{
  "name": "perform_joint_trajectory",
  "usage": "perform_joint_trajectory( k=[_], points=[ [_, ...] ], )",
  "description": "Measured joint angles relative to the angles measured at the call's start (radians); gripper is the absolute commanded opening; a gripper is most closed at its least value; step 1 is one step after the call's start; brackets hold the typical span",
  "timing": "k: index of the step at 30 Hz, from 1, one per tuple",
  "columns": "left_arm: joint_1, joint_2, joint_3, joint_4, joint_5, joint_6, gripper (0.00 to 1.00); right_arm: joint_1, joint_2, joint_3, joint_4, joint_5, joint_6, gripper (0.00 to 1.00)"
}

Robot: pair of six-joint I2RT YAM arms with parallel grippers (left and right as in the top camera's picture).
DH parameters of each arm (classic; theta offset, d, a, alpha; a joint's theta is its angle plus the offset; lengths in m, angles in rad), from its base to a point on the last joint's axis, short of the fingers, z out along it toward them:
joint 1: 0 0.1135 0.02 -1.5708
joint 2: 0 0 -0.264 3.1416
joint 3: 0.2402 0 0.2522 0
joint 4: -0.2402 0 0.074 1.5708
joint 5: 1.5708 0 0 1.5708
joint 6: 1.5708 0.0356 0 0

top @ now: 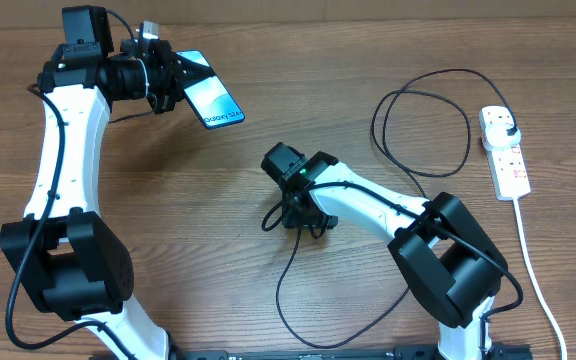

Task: Plug charger to phone and switch on socket
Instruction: 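Move the right gripper down over the cable's USB-C end, then grasp the USB-C plug with the right gripper and lift it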

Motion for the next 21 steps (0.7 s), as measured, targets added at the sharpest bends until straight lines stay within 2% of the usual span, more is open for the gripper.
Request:
perform_joint_trajectory(
  k=[7, 8, 10, 21],
  points=[
    [0.0, 0.0, 0.0, 0.0, 0.0, 0.0, 0.04, 0.013, 0.0, 0.0, 0.002, 0.0, 0.005, 0.25],
    [0.0, 0.0, 0.0, 0.0, 0.0, 0.0, 0.04, 0.013, 0.0, 0.0, 0.002, -0.001, 0.003, 0.2],
    [0.0, 0.0, 0.0, 0.0, 0.0, 0.0, 0.04, 0.014, 0.0, 0.001, 0.003, -0.006, 0.0, 0.05],
    [0.0, 0.0, 0.0, 0.0, 0.003, 0.0, 0.04, 0.018, 0.003, 0.005, 0.005, -0.015, 0.008, 0.04]
  ],
)
